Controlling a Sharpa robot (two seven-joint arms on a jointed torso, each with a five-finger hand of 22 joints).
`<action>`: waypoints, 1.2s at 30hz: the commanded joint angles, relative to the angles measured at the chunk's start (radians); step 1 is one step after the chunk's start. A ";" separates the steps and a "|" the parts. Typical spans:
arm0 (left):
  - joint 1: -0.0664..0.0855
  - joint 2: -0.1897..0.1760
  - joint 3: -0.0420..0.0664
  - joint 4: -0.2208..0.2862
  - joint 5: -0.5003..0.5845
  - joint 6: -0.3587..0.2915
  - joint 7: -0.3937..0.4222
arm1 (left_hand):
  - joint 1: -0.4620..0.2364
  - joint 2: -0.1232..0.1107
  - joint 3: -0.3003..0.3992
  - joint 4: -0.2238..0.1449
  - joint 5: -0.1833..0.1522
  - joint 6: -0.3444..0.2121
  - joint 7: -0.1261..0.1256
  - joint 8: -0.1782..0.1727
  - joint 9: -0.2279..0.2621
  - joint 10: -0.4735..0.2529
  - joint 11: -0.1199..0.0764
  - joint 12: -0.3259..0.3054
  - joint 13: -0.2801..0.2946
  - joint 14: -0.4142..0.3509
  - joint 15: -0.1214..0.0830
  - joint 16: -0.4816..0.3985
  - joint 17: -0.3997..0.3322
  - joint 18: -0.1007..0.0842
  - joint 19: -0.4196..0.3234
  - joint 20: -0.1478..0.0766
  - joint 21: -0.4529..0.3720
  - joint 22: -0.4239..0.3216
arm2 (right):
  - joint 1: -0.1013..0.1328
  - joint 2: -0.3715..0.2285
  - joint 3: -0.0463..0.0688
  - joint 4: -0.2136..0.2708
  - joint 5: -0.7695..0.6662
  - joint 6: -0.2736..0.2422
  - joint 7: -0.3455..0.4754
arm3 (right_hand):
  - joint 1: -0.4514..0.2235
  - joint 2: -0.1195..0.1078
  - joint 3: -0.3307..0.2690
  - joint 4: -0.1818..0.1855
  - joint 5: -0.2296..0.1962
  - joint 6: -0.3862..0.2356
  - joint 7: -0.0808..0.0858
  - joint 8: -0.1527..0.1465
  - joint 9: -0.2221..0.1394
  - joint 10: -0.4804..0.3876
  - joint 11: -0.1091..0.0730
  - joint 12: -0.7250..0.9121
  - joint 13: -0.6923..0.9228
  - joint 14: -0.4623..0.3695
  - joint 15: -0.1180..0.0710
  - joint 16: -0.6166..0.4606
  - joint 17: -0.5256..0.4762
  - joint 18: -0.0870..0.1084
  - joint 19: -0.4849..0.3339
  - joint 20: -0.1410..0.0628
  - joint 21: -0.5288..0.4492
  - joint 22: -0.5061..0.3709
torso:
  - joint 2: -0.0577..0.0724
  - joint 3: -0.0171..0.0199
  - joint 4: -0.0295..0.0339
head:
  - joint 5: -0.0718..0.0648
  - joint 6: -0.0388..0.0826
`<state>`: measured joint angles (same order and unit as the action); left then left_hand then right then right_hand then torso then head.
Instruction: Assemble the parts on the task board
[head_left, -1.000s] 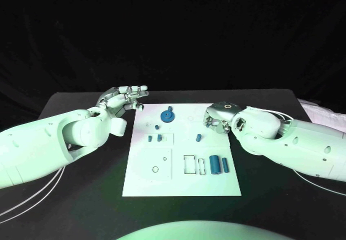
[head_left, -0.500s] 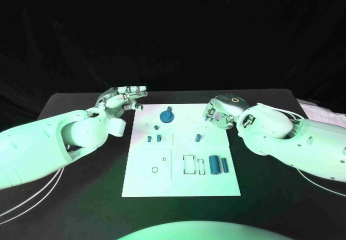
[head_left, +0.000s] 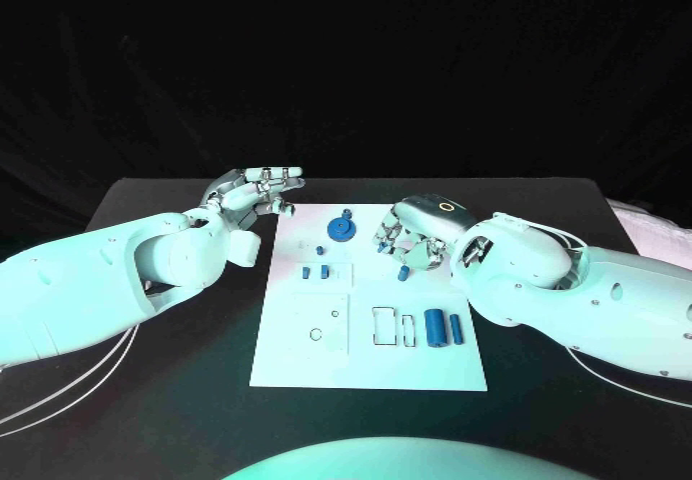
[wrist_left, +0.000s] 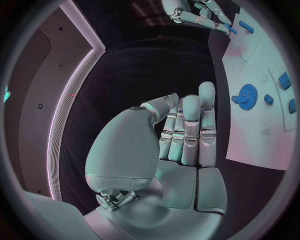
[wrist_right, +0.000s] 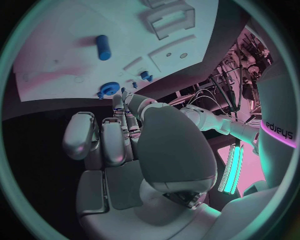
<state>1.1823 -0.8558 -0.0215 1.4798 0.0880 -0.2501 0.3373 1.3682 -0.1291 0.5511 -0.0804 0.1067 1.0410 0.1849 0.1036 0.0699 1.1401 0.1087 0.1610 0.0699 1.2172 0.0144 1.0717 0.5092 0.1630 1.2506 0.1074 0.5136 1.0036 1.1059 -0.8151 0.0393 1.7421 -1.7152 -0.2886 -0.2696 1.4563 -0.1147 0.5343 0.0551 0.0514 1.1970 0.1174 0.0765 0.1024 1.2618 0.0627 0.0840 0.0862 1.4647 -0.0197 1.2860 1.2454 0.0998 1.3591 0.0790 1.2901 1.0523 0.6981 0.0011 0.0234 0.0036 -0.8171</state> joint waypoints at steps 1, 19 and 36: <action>0.000 0.004 0.001 0.006 -0.001 0.008 0.010 | 0.000 0.002 -0.006 -0.001 0.006 0.005 -0.002 0.006 -0.001 -0.002 -0.002 0.004 0.001 -0.005 0.000 -0.004 -0.002 0.019 -0.006 0.003 -0.004 -0.002 | -0.014 0.028 -0.006 0.009 0.027 0.042 0.021 | -0.009 0.005 0.003 -0.004 0.002 0.005 0.002 0.002 0.002 -0.004 -0.007 -0.006 -0.001 0.048 -0.005 0.001 0.000 0.001 0.006 0.002 0.005 -0.001 | 0.002 -0.0015 -0.0005 | 0.022 -0.008; 0.000 0.005 0.001 0.023 -0.001 0.018 0.009 | 0.001 0.002 -0.007 -0.002 0.006 0.006 -0.002 0.006 -0.001 -0.002 -0.002 0.006 0.001 -0.007 0.000 -0.005 -0.004 0.019 -0.006 0.002 -0.005 -0.002 | -0.114 0.131 -0.014 -0.044 0.029 0.111 0.038 | -0.018 0.011 0.000 -0.007 0.007 0.000 0.005 -0.001 0.003 -0.006 -0.005 -0.009 -0.002 0.048 -0.004 0.001 0.001 0.002 0.004 0.000 0.002 -0.006 | 0.002 -0.0096 -0.0013 | 0.039 -0.021; 0.000 0.006 0.001 0.024 -0.002 0.024 0.004 | 0.002 0.002 -0.008 -0.003 0.007 0.005 -0.002 0.006 -0.001 -0.002 -0.002 0.006 0.001 -0.007 0.000 -0.006 -0.007 0.019 -0.007 0.002 -0.005 -0.002 | -0.134 0.174 -0.017 -0.071 0.022 0.111 0.037 | -0.021 0.012 -0.001 -0.009 0.009 -0.002 0.006 -0.002 0.003 -0.008 -0.004 -0.011 -0.002 0.048 -0.004 0.002 0.002 0.002 0.004 0.000 0.002 -0.006 | 0.003 -0.0083 -0.0026 | 0.051 -0.030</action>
<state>1.1819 -0.8522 -0.0215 1.5016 0.0879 -0.2466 0.3361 1.3682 -0.1290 0.5475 -0.0842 0.1067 1.0409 0.1849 0.1036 0.0699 1.1400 0.1086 0.1610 0.0698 1.2174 0.0147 1.0717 0.5035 0.1630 1.2506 0.1074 0.5138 1.0028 0.9745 -0.6443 0.0235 1.6728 -1.6832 -0.1948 -0.2370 1.4393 -0.1084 0.5311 0.0524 0.0568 1.1930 0.1181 0.0724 0.1043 1.2589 0.0601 0.0764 0.0835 1.4647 -0.0196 1.2859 1.2453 0.0998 1.3590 0.0791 1.2899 1.0475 0.7010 -0.0071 0.0214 0.0525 -0.8453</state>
